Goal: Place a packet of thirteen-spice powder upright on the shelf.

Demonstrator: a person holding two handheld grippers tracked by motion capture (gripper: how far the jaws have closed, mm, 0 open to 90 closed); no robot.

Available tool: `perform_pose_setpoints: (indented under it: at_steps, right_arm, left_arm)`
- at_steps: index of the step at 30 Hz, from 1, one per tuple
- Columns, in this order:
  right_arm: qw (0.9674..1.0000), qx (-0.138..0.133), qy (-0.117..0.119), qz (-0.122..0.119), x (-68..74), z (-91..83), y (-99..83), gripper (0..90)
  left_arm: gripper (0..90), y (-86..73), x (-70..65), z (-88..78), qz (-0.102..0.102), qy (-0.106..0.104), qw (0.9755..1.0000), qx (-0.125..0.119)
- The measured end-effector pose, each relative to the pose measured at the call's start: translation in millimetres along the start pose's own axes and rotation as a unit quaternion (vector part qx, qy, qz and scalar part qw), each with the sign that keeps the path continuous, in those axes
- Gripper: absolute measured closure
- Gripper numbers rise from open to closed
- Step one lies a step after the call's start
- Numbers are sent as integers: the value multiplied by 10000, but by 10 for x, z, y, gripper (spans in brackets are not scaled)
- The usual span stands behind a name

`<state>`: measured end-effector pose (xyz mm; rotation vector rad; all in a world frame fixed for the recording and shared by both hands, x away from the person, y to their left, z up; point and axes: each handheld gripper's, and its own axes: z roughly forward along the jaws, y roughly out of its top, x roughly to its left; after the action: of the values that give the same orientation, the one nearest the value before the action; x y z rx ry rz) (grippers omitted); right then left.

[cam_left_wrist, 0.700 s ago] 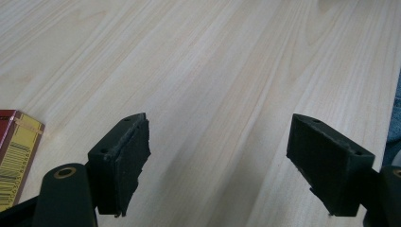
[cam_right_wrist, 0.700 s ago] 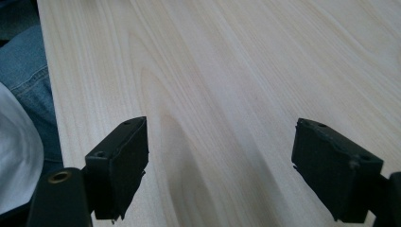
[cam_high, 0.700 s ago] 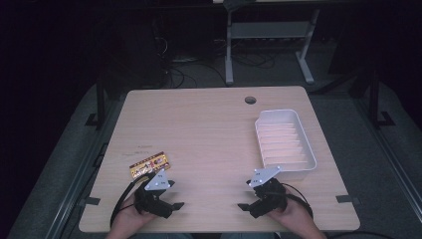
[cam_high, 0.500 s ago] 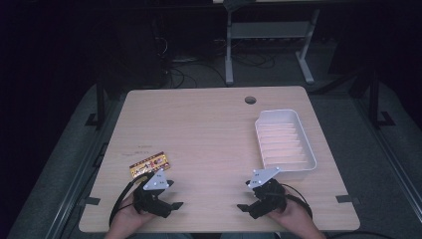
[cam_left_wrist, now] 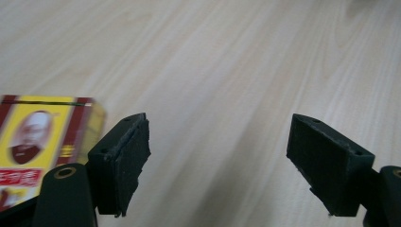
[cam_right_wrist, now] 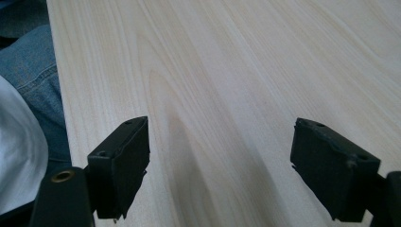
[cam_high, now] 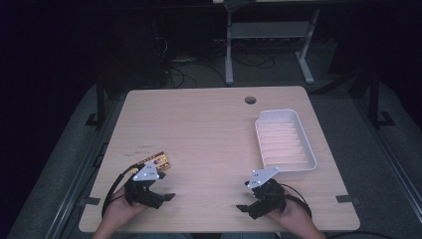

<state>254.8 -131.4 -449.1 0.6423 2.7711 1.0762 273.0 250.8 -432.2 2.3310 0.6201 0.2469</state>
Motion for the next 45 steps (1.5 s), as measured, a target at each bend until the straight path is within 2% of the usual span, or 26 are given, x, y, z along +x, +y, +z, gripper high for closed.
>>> perform_pose_setpoints:
  at_steps: [4, 13, 17, 23, 31, 37, 45]
  right_arm:
    - [10000, 11, 16, -6, 3, 5, 4, 199]
    - [10000, 21, 69, -38, 9, 14, 12, 204]
    - [10000, 11, 79, -50, 6, 12, 16, 204]
    - [9999, 35, 96, -83, 16, 23, 25, 207]
    - [9998, 72, 129, -120, 26, 33, 36, 207]
    - [9998, 84, 146, -125, 29, 37, 37, 207]
    - [9997, 106, 172, -151, 37, 48, 41, 207]
  left_arm:
    - [211, 9, 90, -52, -64, 50, 10000, -40]
    - [210, 39, 298, -125, -113, 230, 9997, 65]
    - [210, 67, 393, -160, -37, 284, 9994, 170]
    - [197, 57, 545, -171, -70, 340, 9990, 280]
    - [193, -29, 738, -150, -138, 477, 9973, 545]
    - [174, -84, 854, -153, -296, 485, 9968, 568]
    - [175, -116, 899, -97, -282, 410, 9960, 746]
